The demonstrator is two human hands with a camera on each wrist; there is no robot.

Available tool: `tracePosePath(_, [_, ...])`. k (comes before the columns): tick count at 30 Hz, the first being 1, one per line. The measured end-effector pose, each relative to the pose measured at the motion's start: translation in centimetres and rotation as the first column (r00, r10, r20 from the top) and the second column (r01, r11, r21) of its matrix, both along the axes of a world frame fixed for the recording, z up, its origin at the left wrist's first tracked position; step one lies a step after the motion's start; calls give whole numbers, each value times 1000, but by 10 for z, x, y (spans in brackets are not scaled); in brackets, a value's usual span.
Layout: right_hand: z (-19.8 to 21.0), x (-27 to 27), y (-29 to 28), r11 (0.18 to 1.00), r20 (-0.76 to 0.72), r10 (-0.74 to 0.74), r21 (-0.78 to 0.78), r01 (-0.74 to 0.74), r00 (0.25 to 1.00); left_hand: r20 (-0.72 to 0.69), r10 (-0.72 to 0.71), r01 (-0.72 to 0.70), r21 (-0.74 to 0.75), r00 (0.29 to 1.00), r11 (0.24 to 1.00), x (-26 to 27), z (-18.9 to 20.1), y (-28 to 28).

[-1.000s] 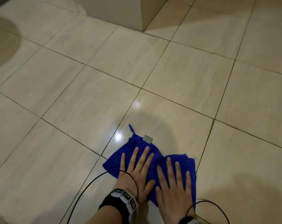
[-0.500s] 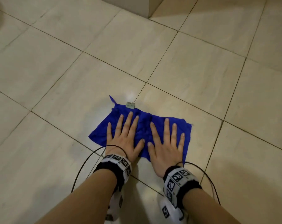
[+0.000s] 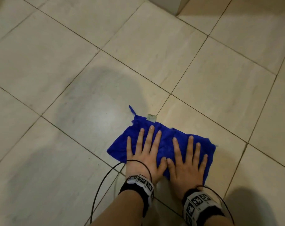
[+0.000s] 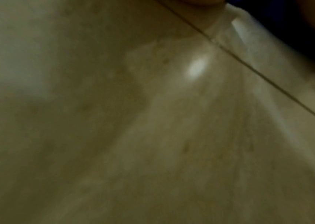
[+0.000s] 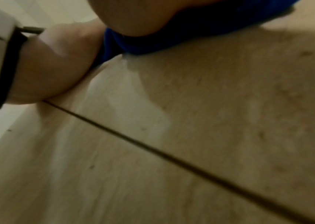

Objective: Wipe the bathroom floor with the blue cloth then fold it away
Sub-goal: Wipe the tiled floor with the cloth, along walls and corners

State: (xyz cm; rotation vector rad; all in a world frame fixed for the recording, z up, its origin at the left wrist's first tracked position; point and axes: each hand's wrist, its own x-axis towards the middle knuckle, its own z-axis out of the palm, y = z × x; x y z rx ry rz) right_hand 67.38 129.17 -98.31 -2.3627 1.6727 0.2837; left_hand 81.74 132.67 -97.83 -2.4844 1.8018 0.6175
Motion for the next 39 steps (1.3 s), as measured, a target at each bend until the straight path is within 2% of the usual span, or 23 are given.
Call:
tracePosePath(9, [-5, 8, -3, 1000, -5, 25, -1, -25, 1000, -14, 32, -32, 3, 999, 999, -1, -1, 2])
tracePosePath(14, [-1, 19, -14, 987, 54, 149, 45, -151, 987, -29, 104, -104, -12, 994, 994, -3, 0, 3])
tracePosePath(17, [-1, 31, -19, 977, 71, 210, 22, -212, 975, -5, 205, -205, -37, 979, 978, -5, 2, 7])
tracePosePath(20, [-2, 49, -14, 966, 42, 256, 18, -257, 966, 54, 383, -381, -42, 922, 924, 1, 2, 21])
tracePosePath(22, [-3, 69, -1, 938, 28, 347, 16, -347, 938, 70, 531, -529, -51, 844, 847, 8, 0, 45])
tracePosePath(26, [6, 98, 51, 814, 80, 571, 73, -576, 817, 99, 747, -749, -21, 657, 662, 10, 1, 121])
tracePosePath(28, [7, 102, 76, 750, 99, 648, 88, -655, 755, 102, 793, -799, 23, 600, 601, 13, 4, 154])
tracePosePath(31, [4, 106, 98, 713, 132, 690, 42, -700, 711, 86, 822, -827, 62, 563, 559, 15, 3, 179])
tracePosePath(39, [2, 110, 101, 711, 110, 698, 3, -703, 707, 108, 834, -839, 4, 541, 544, 13, -3, 181])
